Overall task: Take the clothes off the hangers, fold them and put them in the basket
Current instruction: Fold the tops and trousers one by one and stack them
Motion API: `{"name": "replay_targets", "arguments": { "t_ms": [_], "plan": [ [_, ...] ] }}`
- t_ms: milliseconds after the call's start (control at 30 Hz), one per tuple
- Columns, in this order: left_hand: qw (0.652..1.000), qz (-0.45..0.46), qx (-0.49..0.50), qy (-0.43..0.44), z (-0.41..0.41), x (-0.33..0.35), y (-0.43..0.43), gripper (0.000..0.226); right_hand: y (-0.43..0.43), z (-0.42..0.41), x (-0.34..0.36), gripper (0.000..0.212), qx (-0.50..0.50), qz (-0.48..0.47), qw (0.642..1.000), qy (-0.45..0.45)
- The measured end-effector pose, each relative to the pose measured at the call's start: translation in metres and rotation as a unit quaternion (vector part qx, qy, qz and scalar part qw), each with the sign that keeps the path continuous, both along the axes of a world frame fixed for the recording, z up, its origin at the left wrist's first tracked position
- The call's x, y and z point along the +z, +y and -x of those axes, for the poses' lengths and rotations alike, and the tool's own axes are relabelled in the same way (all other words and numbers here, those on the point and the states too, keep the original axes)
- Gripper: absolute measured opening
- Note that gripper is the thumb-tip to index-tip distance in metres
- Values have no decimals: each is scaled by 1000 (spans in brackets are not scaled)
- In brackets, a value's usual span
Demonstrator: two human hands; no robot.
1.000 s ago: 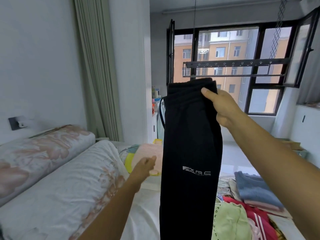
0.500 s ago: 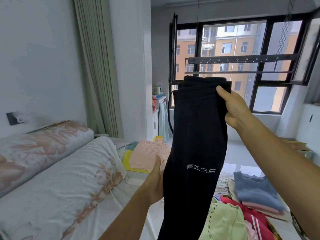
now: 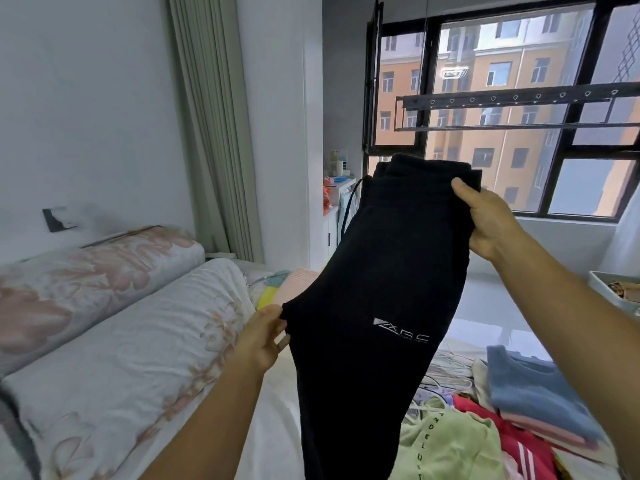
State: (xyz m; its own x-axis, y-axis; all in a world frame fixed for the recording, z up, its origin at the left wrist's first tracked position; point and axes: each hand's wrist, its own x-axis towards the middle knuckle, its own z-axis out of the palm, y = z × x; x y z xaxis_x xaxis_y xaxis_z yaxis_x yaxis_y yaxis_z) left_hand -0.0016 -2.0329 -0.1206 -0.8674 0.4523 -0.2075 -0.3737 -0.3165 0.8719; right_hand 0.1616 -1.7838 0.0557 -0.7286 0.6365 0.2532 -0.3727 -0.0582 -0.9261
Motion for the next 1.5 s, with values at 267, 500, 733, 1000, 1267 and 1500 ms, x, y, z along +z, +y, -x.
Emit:
{"name": "replay_targets", "arguments": {
  "t_ms": [267,500,733,1000,1267,1500],
  "plan": [
    [983,128,-2,130,61,11,-14,24,14,73,-10,18,16,-3,1000,-8],
    [951,241,59,186,167,3,-1,15,20,177,-23,20,10,-18,999,-28],
    [943,281,49,169,298,-15,15,24,24,288,-44,14,12,-8,999,-42],
    [965,175,63,184,389,10,21,27,20,339,-22,18,15,19,1000,16],
    [972,190,19,139,343,-47,-28,13,0,310,-69,22,91,49,994,-39],
    [956,289,-35,36,229,-175,-73,8,-22,243,-175,55,150,113,970,-151]
  ]
}}
